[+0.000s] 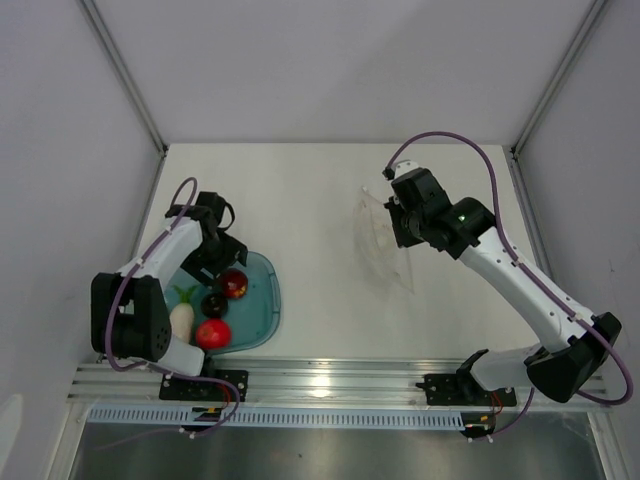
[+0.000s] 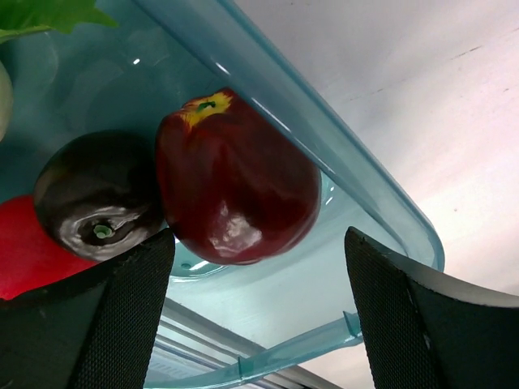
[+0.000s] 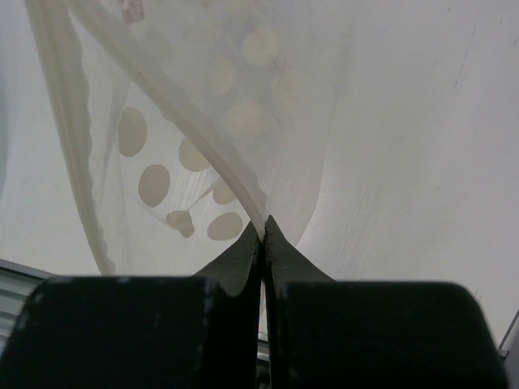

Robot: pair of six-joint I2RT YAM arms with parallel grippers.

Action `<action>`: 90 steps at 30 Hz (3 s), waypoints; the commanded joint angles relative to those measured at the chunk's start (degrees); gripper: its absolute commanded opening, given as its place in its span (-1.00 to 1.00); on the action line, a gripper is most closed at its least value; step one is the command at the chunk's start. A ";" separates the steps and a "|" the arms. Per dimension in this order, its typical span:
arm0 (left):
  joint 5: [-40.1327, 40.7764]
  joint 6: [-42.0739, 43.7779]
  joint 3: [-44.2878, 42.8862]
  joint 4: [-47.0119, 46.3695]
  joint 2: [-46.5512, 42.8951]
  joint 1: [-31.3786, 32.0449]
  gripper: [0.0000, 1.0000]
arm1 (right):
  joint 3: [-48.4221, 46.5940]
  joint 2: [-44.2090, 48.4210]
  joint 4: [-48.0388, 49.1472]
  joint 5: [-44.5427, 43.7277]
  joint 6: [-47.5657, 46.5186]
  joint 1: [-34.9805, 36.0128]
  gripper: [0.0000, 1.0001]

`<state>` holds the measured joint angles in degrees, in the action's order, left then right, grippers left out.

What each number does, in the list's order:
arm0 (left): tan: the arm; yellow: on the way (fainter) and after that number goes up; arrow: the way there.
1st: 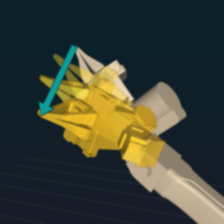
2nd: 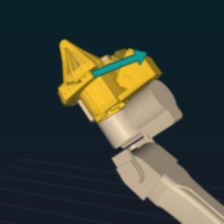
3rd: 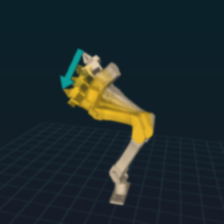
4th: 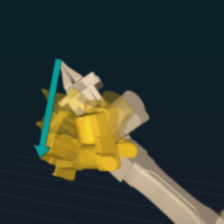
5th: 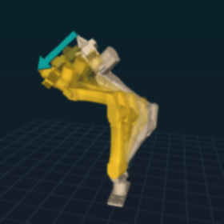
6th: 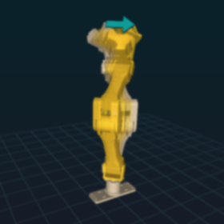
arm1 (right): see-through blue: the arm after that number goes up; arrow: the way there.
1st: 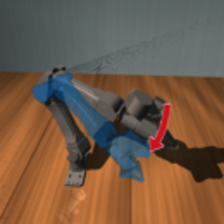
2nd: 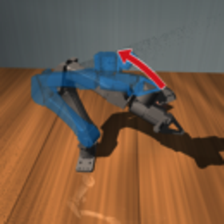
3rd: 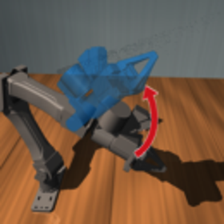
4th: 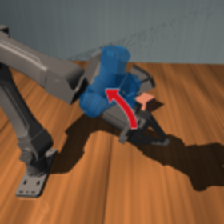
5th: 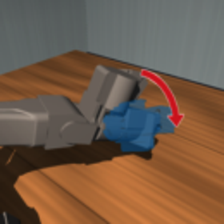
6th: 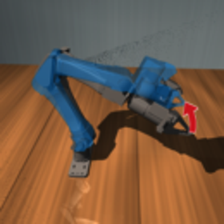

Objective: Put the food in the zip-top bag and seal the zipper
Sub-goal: Pick up the fake fruit from the bin, then place the fake fruit in the zipper food storage bag.

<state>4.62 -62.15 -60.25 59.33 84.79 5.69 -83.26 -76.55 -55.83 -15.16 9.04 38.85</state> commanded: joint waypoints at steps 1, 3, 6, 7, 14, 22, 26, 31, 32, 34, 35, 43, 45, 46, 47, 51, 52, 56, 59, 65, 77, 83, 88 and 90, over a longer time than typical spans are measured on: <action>1.62 -1.48 -0.75 -0.88 0.55 -0.33 0.73 | 0.12 1.85 0.46 -0.22 0.72 -0.53 -1.00; 1.79 -1.48 -0.31 -1.32 0.81 -0.33 0.75 | 0.03 1.85 0.46 -0.22 0.63 -0.71 -1.00; 1.97 -1.22 0.04 -1.94 1.69 -0.51 0.78 | -0.14 1.58 0.46 0.13 0.81 -0.79 -1.00; 1.88 -0.96 0.13 -2.03 2.30 -0.68 0.78 | -0.14 1.58 0.55 0.13 0.98 -0.79 -1.00; 0.74 1.50 0.75 -4.13 5.73 -1.39 0.67 | -0.41 0.71 0.38 0.66 1.77 -0.79 -1.00; -0.40 6.51 1.01 -6.77 4.95 -2.00 -0.28 | -1.55 -0.96 0.20 1.53 3.26 -0.79 -1.00; -2.59 8.53 1.62 -7.04 2.05 -2.00 -0.76 | -2.16 -2.11 -0.06 1.88 4.41 -0.71 -1.00; -7.70 11.52 4.35 -7.56 -6.29 -1.39 -0.99 | -3.66 -5.00 -0.42 3.03 5.99 -0.71 -1.00; -7.87 11.96 4.35 -7.48 -8.13 -1.13 -0.99 | -3.92 -5.44 -0.59 3.55 6.43 -0.71 -1.00; -8.57 13.45 4.61 -7.39 -13.56 0.10 -0.99 | -4.62 -6.76 -0.68 4.87 7.04 -0.62 -1.00; -9.88 14.07 4.35 -7.56 -15.43 0.54 -0.99 | -4.89 -7.20 -0.77 5.05 7.39 -0.53 -1.00; -25.86 22.07 -0.39 -14.66 -27.91 7.31 -0.99 | -11.56 -13.96 -4.89 6.28 9.50 0.70 -1.00; -32.55 21.64 -0.31 -19.23 -29.42 9.68 -0.99 | -14.97 -15.90 -6.12 7.59 10.38 0.88 -1.00; -34.66 21.37 -0.40 -24.12 -29.77 10.56 -0.99 | -15.95 -17.65 -7.43 8.56 10.73 1.40 -1.00; -36.25 20.67 -0.83 -25.83 -29.95 12.48 -0.99 | -16.92 -18.45 -7.97 9.09 11.43 1.66 -1.00; -43.62 19.79 -2.50 -34.88 -28.20 17.33 -0.99 | -18.69 -20.74 -7.54 14.18 13.89 2.54 -1.00; -45.13 18.57 -2.24 -39.33 -27.84 17.94 -0.99 | -18.52 -20.91 -6.49 15.76 14.25 2.55 -1.00; -49.79 15.92 -1.62 -48.93 -26.17 21.10 -0.99 | -18.34 -21.44 -5.34 20.42 15.83 3.07 -1.00; -50.94 16.27 -1.80 -51.67 -24.42 22.77 -0.99 | -17.29 -21.18 -4.37 21.83 16.71 3.16 -1.00; -48.93 15.92 2.32 -52.04 -21.08 24.45 -0.99 | -15.17 -19.34 -1.12 26.14 18.91 2.90 -1.00; -40.31 20.22 6.20 -41.32 -20.11 24.63 -0.99 | -9.03 -12.14 2.92 31.05 20.14 -0.70 -1.00; -36.27 21.80 2.60 -33.15 -16.68 24.98 -0.99 | -7.88 -10.99 4.24 32.82 20.06 -1.32 -1.00; -33.10 23.38 -1.62 -27.08 -14.75 26.56 -0.29 | -7.70 -11.34 4.33 33.97 19.79 -1.41 -1.00; -32.93 24.09 -3.12 -26.55 -14.57 27.09 -0.07 | -7.70 -11.42 4.42 34.05 19.70 -1.50 -1.00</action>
<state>-30.13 -40.91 -58.81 30.37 70.32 31.59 -90.78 -89.08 -53.06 17.30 28.69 37.43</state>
